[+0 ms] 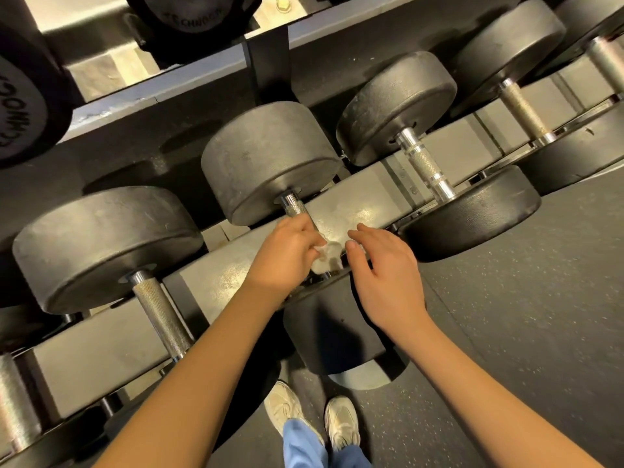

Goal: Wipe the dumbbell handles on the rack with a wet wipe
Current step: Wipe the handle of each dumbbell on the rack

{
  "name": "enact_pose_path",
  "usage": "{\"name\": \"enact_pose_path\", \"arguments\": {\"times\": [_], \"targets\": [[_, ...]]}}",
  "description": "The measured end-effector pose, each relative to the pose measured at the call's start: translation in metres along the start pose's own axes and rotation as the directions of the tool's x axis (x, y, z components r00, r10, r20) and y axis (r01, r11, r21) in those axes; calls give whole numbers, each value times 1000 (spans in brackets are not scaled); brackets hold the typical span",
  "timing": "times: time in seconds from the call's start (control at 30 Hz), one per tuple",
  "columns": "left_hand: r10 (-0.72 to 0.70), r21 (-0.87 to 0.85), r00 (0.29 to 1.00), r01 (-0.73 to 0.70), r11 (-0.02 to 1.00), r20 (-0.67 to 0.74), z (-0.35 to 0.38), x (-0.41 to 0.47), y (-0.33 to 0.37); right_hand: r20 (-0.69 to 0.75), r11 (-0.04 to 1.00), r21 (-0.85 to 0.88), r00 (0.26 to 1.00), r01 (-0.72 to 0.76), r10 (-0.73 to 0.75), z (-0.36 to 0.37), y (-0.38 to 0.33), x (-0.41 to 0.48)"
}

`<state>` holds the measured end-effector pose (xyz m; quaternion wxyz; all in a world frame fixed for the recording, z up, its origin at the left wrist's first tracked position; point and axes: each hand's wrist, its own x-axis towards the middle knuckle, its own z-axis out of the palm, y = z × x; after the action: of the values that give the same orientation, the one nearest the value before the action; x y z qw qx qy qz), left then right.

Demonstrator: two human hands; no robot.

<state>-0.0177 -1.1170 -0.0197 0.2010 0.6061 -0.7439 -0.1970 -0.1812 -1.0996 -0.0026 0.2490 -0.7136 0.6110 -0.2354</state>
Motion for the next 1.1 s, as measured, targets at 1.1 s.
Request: {"name": "enact_pose_path", "arguments": {"times": [1.1], "targets": [[-129, -236, 988, 107, 966, -80, 30, 75, 52, -174, 899, -425, 984, -108, 36, -96, 102, 71]]}}
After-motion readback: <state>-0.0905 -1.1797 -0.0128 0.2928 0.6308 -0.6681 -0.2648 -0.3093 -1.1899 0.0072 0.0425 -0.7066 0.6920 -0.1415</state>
